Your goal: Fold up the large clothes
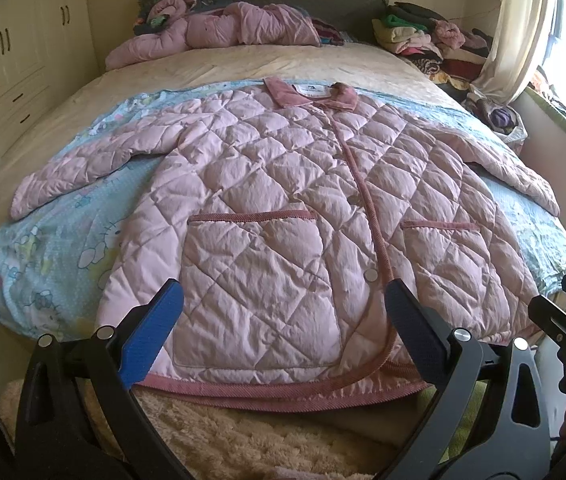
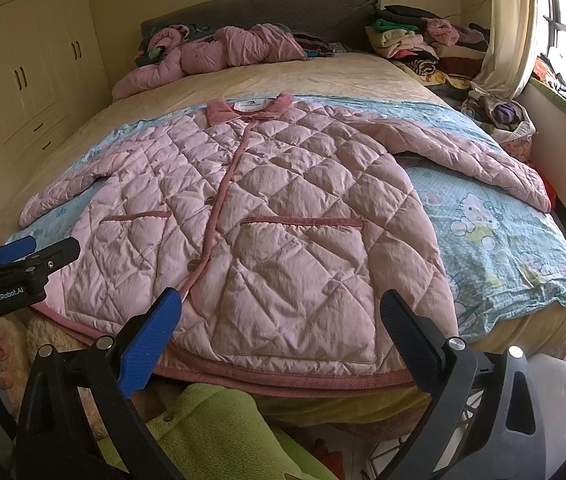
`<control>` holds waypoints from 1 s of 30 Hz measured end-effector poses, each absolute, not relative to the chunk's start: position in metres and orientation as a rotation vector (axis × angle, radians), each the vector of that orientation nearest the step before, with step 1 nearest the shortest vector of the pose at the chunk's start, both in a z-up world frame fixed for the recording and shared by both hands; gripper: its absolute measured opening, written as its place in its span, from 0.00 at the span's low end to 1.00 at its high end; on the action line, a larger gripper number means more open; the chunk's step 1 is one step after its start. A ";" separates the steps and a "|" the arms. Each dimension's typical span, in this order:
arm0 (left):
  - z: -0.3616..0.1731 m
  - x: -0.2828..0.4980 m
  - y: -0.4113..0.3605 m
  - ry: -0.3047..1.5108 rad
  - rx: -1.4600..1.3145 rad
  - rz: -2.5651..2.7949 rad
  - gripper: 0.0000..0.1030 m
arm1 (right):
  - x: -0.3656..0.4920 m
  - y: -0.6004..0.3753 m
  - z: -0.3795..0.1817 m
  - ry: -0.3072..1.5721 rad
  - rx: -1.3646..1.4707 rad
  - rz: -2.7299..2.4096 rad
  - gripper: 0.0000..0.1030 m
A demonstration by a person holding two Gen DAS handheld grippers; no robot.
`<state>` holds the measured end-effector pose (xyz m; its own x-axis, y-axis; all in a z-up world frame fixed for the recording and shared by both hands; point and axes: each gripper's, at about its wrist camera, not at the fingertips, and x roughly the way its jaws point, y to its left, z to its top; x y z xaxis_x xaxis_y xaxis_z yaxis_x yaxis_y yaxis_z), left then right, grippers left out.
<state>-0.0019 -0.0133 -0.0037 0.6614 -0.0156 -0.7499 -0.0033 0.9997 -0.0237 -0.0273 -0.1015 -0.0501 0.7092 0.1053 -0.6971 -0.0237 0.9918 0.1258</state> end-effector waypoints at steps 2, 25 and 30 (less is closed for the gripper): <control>-0.004 -0.002 -0.014 0.850 -0.024 -0.008 0.91 | -0.026 -0.099 -0.052 0.782 0.104 0.074 0.96; -0.004 -0.002 -0.013 0.852 -0.026 -0.008 0.91 | -0.026 -0.097 -0.054 0.782 0.095 0.076 0.96; -0.004 -0.002 -0.013 0.850 -0.024 -0.007 0.92 | -0.025 -0.096 -0.054 0.782 0.094 0.078 0.96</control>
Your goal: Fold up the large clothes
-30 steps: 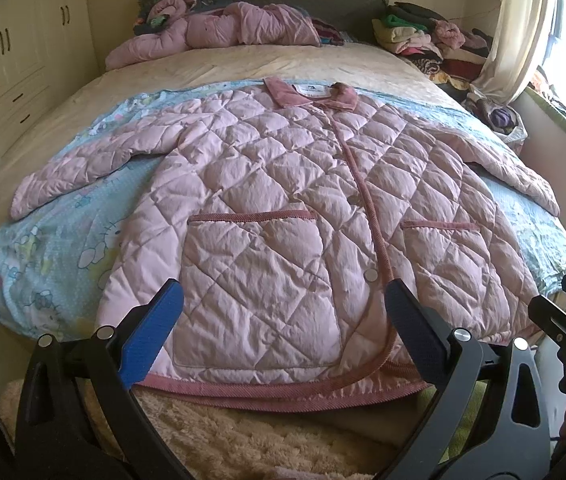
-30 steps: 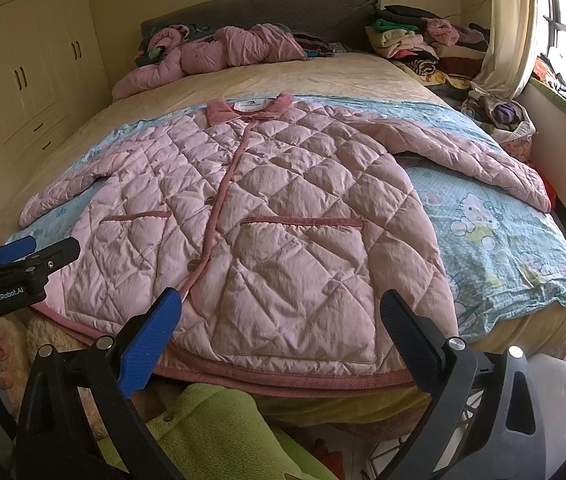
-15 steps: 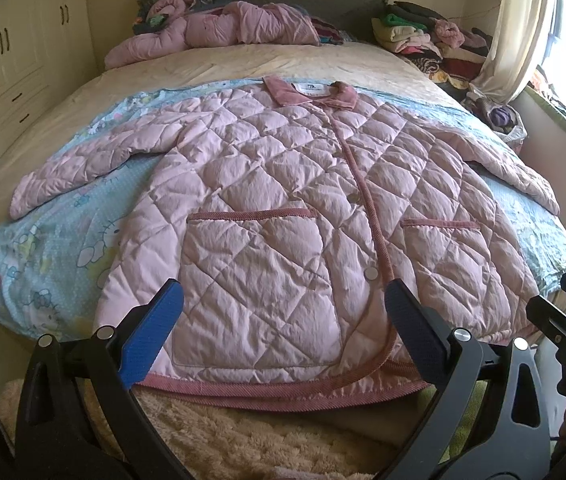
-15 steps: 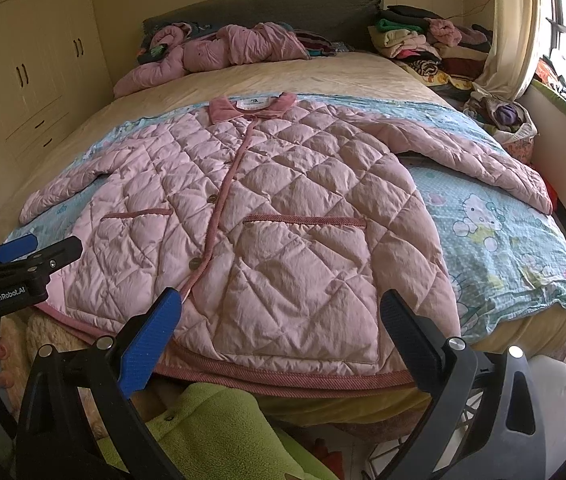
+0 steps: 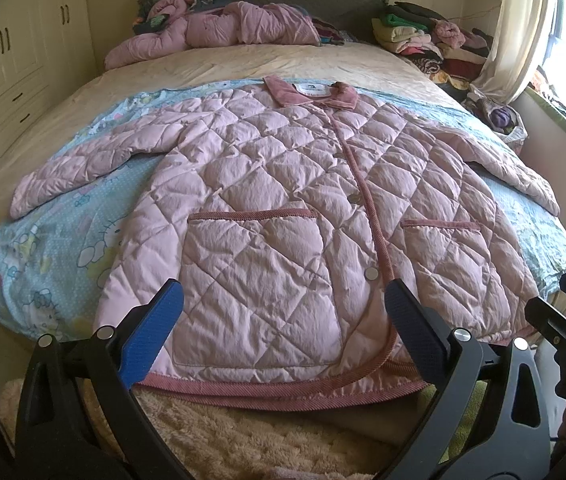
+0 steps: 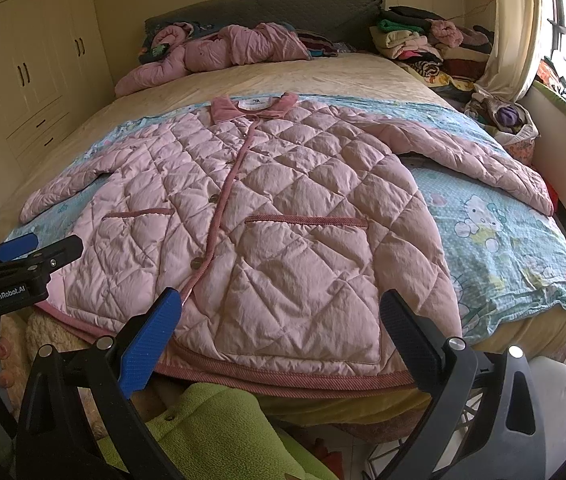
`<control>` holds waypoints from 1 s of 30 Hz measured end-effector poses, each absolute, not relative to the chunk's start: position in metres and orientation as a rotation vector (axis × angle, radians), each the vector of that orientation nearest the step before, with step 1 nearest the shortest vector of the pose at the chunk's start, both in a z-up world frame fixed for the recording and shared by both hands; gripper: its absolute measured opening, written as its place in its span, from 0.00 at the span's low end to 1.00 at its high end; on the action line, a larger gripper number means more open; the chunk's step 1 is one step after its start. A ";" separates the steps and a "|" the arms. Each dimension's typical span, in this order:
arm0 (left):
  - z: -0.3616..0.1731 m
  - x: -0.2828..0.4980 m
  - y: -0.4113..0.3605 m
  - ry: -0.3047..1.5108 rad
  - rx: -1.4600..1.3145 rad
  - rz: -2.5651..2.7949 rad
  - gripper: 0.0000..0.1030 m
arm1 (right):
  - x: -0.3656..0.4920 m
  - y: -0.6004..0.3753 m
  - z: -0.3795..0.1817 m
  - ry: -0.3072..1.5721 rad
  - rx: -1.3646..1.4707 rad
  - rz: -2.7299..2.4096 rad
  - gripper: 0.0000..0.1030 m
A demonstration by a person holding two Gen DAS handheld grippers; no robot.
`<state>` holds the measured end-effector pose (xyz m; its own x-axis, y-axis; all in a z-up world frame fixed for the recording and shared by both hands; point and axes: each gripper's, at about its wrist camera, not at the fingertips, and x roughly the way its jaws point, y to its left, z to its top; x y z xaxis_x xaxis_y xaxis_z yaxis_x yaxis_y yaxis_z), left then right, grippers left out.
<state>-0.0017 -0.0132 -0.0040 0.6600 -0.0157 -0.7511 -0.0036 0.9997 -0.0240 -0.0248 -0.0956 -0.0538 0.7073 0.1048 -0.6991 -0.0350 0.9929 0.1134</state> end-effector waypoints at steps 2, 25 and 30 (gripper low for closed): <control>-0.004 -0.002 -0.012 0.850 -0.026 -0.009 0.91 | -0.025 -0.096 -0.054 0.783 0.094 0.080 0.96; 0.008 0.034 -0.005 0.851 -0.041 0.001 0.92 | 0.029 -0.094 -0.028 0.747 0.138 0.172 0.96; 0.022 0.053 0.002 0.842 -0.060 0.013 0.91 | 0.050 -0.094 -0.015 0.726 0.150 0.191 0.96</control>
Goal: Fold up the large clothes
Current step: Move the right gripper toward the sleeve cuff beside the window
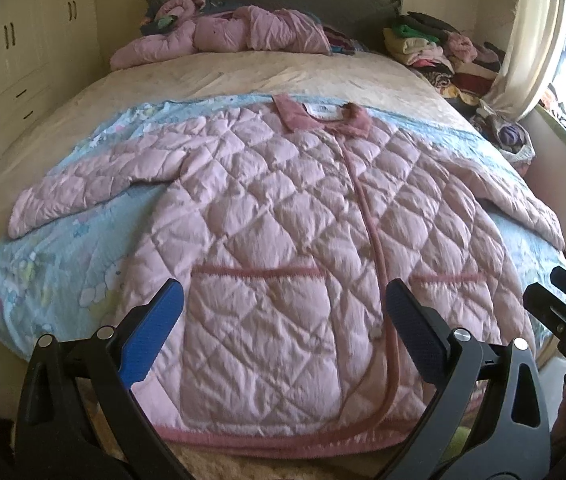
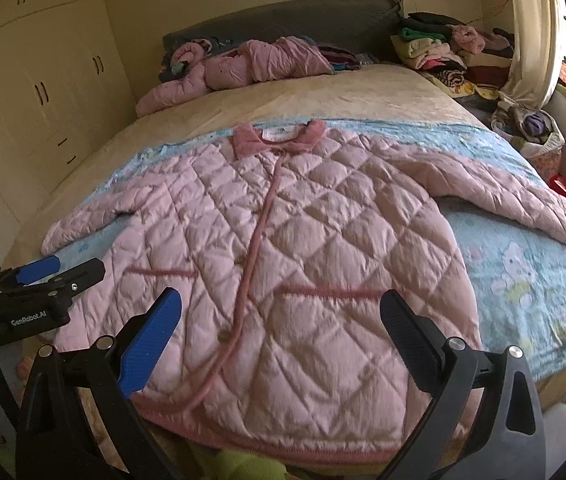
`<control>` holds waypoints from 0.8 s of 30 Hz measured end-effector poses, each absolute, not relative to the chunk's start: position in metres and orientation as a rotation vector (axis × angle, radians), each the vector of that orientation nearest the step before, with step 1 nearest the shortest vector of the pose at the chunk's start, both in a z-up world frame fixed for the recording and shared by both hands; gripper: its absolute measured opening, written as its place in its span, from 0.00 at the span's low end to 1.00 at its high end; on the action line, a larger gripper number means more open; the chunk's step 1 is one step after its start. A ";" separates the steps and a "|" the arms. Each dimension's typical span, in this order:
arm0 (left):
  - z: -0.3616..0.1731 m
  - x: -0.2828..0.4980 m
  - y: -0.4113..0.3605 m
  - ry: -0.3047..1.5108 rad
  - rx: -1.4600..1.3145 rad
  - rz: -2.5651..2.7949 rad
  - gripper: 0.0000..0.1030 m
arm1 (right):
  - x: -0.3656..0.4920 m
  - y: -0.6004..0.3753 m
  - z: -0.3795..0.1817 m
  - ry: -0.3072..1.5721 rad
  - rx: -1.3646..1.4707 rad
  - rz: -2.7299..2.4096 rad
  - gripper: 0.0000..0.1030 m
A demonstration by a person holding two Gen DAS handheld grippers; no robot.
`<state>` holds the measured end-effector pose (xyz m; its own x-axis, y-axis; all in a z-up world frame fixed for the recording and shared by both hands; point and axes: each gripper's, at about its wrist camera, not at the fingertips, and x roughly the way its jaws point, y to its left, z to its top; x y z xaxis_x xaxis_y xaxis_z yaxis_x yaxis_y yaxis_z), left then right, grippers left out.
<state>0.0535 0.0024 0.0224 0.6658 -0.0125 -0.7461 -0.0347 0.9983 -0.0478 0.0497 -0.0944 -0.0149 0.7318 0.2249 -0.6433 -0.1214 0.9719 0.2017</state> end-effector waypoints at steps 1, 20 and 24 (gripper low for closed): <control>0.026 0.058 0.003 0.840 -0.059 0.016 0.91 | 0.055 -0.095 -0.011 0.717 0.157 0.194 0.96; 0.094 0.154 0.016 0.779 -0.080 0.071 0.91 | 0.158 -0.107 0.066 0.601 0.278 0.243 0.96; 0.109 0.174 0.016 0.764 -0.088 0.083 0.91 | 0.177 -0.117 0.078 0.590 0.314 0.229 0.96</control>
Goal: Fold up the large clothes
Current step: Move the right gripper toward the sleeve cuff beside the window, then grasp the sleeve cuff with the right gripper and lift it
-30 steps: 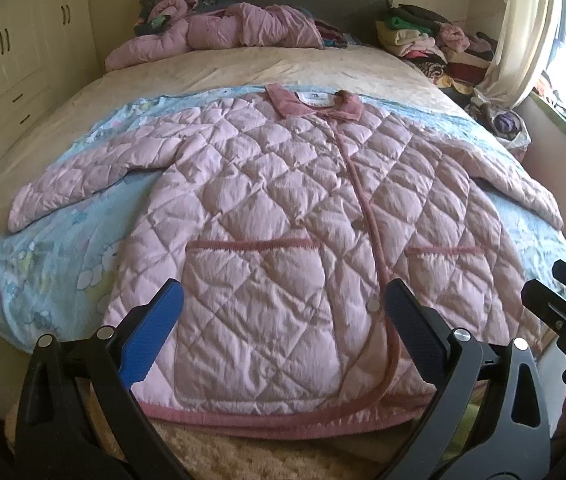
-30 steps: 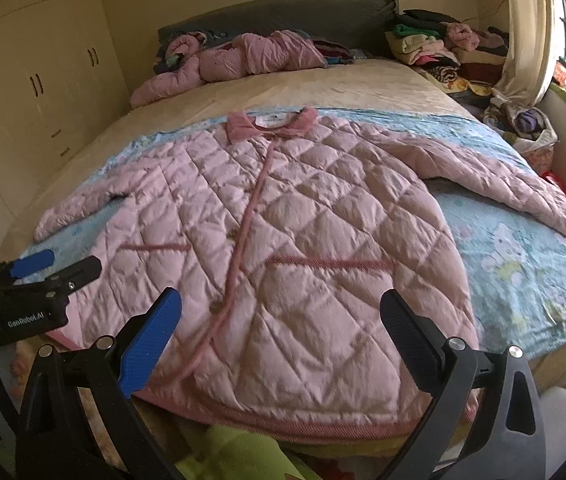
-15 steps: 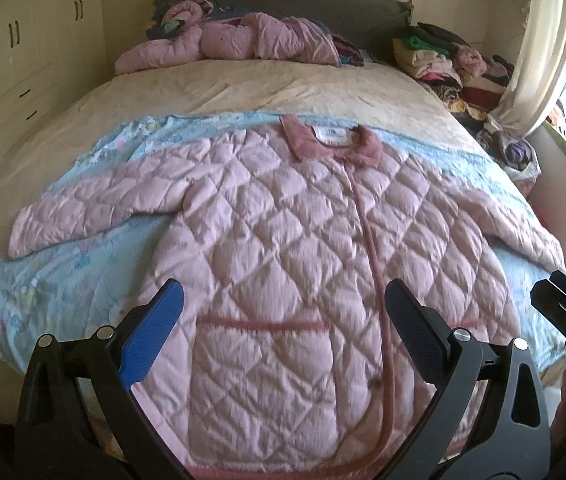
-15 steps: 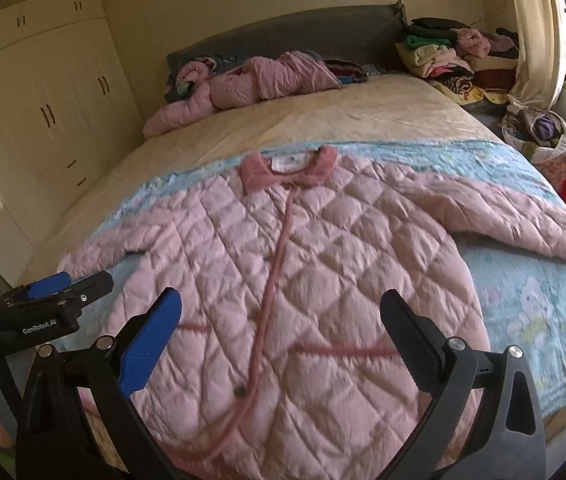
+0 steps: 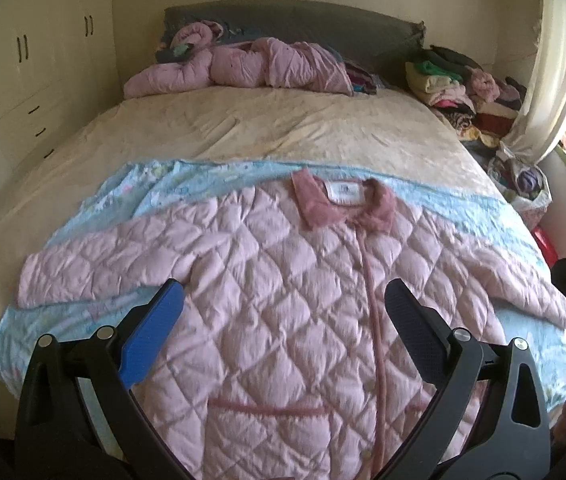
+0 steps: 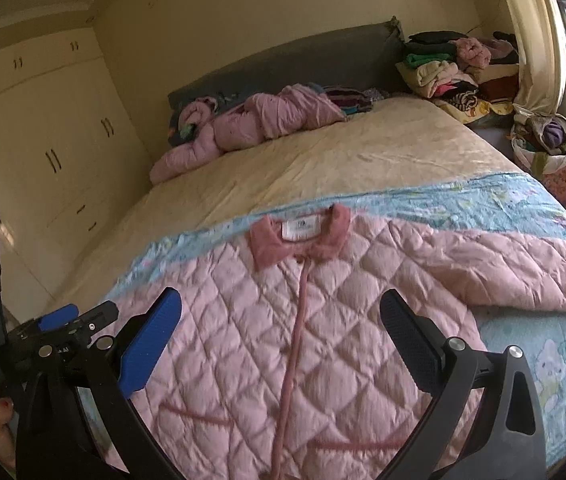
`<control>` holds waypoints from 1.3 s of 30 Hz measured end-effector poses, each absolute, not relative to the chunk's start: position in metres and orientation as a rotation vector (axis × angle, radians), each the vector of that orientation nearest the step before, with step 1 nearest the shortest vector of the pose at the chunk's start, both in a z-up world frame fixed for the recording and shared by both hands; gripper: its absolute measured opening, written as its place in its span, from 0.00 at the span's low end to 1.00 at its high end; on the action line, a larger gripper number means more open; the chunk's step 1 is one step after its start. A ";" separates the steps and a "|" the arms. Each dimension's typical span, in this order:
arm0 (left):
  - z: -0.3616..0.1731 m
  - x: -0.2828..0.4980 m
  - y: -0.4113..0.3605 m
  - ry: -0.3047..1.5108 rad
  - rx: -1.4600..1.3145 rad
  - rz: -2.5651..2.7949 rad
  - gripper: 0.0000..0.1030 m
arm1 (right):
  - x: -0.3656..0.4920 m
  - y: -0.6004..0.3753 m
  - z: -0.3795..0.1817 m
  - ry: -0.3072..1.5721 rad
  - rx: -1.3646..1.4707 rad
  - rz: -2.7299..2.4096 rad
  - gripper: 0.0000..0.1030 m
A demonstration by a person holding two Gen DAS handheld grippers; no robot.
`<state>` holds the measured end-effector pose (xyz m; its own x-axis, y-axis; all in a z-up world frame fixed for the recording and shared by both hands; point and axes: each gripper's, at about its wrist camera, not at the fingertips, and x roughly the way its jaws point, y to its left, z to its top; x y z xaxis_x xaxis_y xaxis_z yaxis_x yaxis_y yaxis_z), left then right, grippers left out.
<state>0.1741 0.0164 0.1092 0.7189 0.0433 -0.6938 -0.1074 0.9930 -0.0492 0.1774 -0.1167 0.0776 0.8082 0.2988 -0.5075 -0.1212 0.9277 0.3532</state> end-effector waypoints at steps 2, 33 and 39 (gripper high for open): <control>0.116 0.184 0.018 0.758 -0.107 0.091 0.91 | 0.186 -0.125 0.082 0.587 0.350 0.231 0.96; 0.055 0.313 -0.101 0.830 0.011 0.033 0.92 | 0.259 -0.355 -0.018 0.604 0.758 -0.313 0.96; 0.029 0.324 -0.122 0.882 0.011 0.026 0.91 | 0.248 -0.415 -0.060 0.615 0.859 -0.441 0.96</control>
<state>0.3237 -0.1224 0.0290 0.6353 0.0273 -0.7717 -0.0181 0.9996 0.0205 0.2484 -0.4148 -0.0602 0.7435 -0.1144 -0.6589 0.5876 0.5823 0.5619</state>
